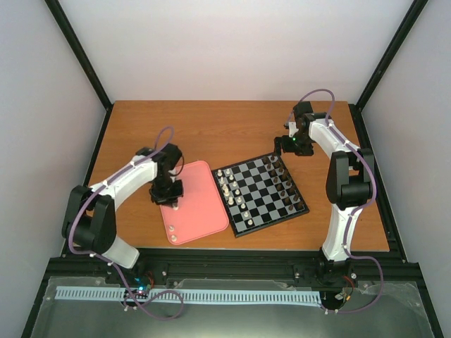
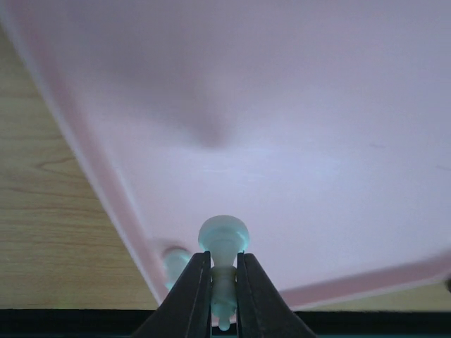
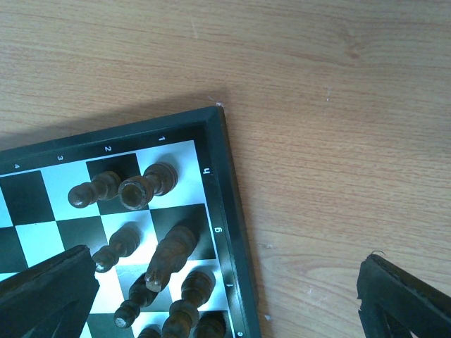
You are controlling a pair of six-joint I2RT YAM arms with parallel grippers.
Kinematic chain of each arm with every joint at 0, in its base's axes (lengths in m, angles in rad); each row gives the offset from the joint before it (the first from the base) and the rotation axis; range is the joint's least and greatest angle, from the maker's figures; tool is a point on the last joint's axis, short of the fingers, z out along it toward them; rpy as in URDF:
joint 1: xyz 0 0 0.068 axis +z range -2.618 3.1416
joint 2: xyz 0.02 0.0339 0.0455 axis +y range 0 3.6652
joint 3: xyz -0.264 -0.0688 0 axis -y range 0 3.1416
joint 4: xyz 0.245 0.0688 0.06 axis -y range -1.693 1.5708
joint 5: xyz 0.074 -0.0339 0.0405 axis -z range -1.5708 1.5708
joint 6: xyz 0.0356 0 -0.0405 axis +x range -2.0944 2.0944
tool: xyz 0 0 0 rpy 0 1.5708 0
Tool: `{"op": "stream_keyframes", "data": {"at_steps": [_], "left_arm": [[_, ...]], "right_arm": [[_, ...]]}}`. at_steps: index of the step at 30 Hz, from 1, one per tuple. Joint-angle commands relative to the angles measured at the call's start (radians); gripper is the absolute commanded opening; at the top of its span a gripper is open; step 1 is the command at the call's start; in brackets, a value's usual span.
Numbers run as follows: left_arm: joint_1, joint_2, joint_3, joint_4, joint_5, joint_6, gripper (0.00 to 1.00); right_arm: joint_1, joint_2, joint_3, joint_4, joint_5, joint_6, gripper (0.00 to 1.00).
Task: Set up the chess pieces on the board
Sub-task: Pick up the chess piece from the storage box, then place the chess piece on the chessboard.
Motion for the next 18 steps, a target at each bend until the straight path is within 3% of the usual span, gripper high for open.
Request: {"op": "stream_keyframes", "data": {"at_steps": [1,10,18], "left_arm": [[-0.157,0.02,0.216,-0.115,-0.014,0.031,0.01],[-0.463,0.294,0.555,-0.14,0.04,0.028,0.01],[-0.571,0.417,0.604,-0.104,0.035,0.064,0.01]], "right_arm": [[-0.001,-0.01,-0.001,-0.004,0.013,-0.006,1.0],[-0.002,-0.013,0.002,-0.005,0.023,-0.006,1.0],[-0.002,-0.015,0.01,-0.005,0.029,-0.002,1.0]]}}
